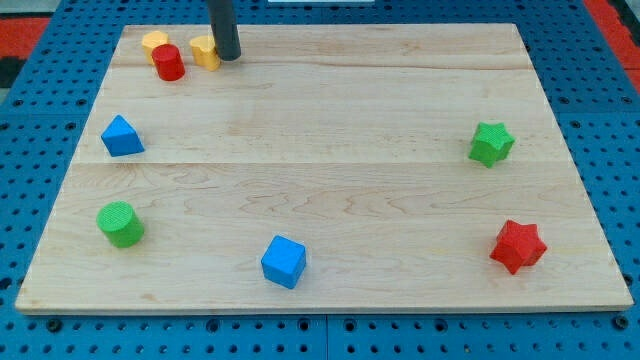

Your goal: Push red star to the center of the board

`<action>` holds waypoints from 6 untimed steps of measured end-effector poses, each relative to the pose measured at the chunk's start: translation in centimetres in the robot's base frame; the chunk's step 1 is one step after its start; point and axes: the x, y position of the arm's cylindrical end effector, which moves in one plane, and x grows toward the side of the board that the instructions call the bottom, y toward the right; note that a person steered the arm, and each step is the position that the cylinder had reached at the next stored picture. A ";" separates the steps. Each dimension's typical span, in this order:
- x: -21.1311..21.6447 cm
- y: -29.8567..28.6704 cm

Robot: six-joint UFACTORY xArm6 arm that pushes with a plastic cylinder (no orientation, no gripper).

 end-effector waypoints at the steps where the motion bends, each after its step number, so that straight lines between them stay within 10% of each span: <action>1: -0.9 -0.1; 3: -0.9 -3.1; 6: 4.6 16.0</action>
